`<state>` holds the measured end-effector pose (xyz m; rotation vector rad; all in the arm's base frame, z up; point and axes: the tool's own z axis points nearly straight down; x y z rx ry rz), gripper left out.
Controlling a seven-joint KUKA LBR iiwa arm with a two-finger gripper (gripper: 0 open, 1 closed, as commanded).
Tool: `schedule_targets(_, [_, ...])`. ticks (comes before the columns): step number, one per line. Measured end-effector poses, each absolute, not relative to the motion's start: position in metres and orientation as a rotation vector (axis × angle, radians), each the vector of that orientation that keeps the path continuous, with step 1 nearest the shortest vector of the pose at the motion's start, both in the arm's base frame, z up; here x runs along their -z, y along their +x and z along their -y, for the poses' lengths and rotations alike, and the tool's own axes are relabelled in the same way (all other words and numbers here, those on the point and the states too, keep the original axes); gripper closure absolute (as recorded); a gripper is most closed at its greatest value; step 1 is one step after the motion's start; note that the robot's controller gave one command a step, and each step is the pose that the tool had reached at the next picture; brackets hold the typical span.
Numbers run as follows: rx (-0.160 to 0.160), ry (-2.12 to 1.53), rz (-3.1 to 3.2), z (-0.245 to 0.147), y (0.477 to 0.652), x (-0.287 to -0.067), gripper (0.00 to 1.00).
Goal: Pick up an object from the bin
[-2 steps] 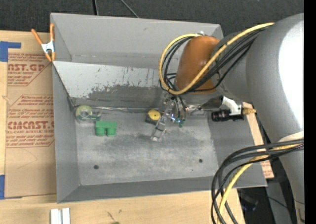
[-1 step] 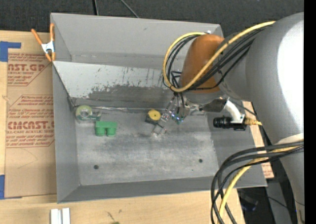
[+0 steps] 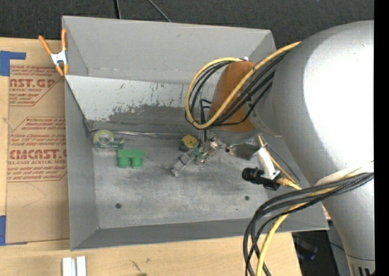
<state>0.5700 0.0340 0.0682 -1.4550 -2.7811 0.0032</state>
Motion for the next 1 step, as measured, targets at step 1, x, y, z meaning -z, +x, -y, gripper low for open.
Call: schedule_targets(1, [-0.001, -1.637, 2.683, -0.0215, 0.5830, -0.0694, 0.00])
